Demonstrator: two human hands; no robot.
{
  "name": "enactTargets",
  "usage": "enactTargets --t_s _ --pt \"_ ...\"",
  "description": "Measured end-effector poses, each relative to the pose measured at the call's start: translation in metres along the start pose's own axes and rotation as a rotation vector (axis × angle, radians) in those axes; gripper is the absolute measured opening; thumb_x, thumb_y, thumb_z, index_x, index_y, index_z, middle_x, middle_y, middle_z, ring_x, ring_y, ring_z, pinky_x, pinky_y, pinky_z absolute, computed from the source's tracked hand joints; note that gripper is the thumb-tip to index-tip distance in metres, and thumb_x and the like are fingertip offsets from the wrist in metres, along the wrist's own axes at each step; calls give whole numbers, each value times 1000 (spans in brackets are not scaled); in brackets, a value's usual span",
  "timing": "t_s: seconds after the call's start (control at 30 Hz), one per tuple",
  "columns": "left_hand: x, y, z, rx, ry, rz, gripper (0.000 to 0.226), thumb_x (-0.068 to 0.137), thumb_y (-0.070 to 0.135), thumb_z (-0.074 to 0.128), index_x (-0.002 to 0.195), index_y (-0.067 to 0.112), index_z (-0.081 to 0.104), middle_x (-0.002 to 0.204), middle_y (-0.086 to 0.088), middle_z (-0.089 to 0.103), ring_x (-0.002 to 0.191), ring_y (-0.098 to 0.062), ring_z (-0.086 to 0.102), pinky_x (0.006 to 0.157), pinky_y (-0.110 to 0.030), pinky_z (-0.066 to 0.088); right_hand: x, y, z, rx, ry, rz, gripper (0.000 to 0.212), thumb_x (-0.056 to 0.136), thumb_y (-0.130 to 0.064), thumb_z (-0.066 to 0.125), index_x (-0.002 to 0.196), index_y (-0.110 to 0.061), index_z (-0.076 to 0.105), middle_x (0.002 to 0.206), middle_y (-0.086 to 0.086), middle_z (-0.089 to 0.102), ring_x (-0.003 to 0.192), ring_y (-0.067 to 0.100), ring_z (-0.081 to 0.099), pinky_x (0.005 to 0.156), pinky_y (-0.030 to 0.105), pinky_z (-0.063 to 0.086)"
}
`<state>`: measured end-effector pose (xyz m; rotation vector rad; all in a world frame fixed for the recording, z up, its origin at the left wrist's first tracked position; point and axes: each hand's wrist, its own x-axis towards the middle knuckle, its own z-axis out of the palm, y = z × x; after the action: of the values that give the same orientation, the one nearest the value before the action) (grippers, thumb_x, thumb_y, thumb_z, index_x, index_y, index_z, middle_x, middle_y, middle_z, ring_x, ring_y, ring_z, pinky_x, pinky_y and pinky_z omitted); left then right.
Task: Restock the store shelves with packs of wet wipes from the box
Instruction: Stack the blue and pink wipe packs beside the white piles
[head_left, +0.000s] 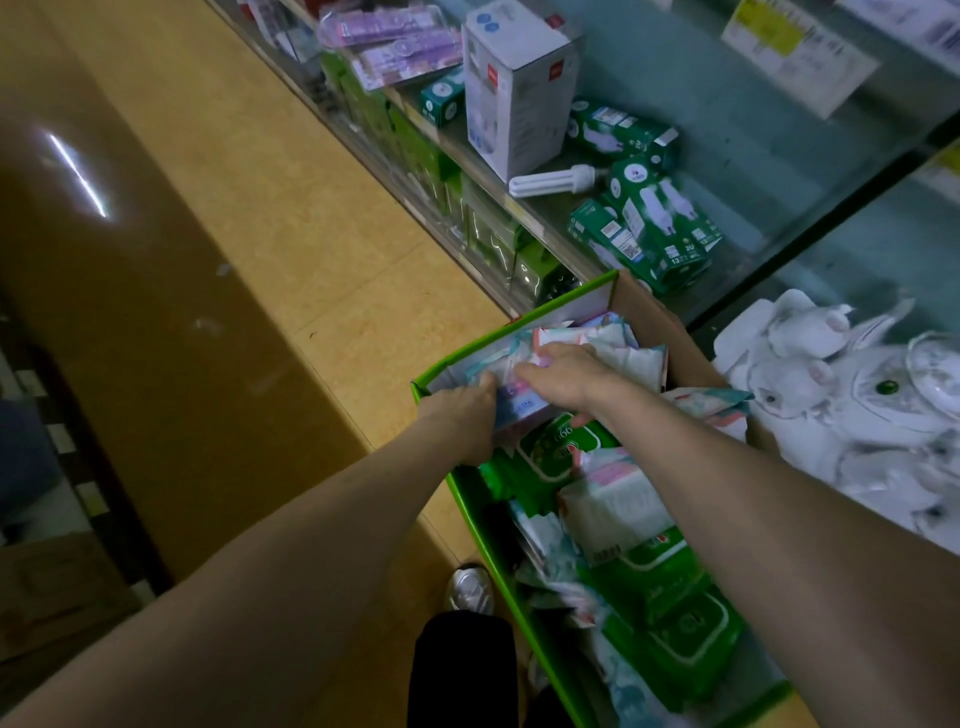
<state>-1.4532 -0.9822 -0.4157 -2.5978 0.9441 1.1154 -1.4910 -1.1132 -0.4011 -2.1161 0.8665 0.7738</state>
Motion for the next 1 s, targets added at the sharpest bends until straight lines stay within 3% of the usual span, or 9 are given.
enactTargets --t_s 0.1,0.23,0.4,0.5,0.63,0.73,0.9,1.0 --pt "-2 0 -3 12 50 -4 65 88 34 65 137 16 26 114 -9 60 101 -29 60 64 -34 43 -9 -3 7 87 -63 -34 48 90 -44 56 131 -18 53 141 12 41 118 28 51 94 44 51" --pt "-9 5 -9 -18 80 -49 57 88 30 64 135 15 33 114 -8 60 103 -27 60 66 -32 43 -18 -3 -1 109 -56 -41 40 92 -36 57 126 -14 55 125 12 53 104 28 58 80 40 57" --pt "-20 13 -21 -71 140 -42 47 86 40 66 125 20 49 112 -4 61 102 -24 59 71 -29 45 -32 -1 -19 164 11 -18 37 94 -33 56 121 -8 58 115 15 61 95 31 66 81 44 58" --pt "-31 15 -31 -106 206 -36 47 85 37 66 126 24 48 113 -3 61 102 -24 59 79 -33 52 -46 -1 -29 255 51 -8 30 93 -31 58 116 -12 60 106 14 64 85 30 69 74 42 60" --pt "-53 21 -50 -89 281 -35 46 87 33 63 129 24 46 112 -3 61 99 -26 60 73 -34 51 -71 -4 -47 328 96 -67 12 94 -27 59 103 -20 60 100 10 63 81 25 67 73 36 60" --pt "-77 27 -67 -77 340 -32 44 88 31 60 129 24 45 113 -4 61 100 -28 59 71 -34 47 -96 -6 -63 367 118 -127 14 95 -23 57 107 -16 59 91 6 59 81 25 65 72 35 59" --pt "-130 39 -102 -31 459 -38 39 88 33 61 123 22 49 115 -6 62 102 -29 59 72 -33 42 -138 -17 -87 402 190 -224 9 93 -21 56 98 -17 62 82 9 63 61 25 64 60 32 57" --pt "-166 42 -124 -17 542 -62 41 86 38 62 122 23 50 116 -6 62 103 -31 60 74 -35 45 -171 -31 -106 406 239 -313 11 92 -19 58 82 -18 63 78 9 61 56 27 61 57 35 57"
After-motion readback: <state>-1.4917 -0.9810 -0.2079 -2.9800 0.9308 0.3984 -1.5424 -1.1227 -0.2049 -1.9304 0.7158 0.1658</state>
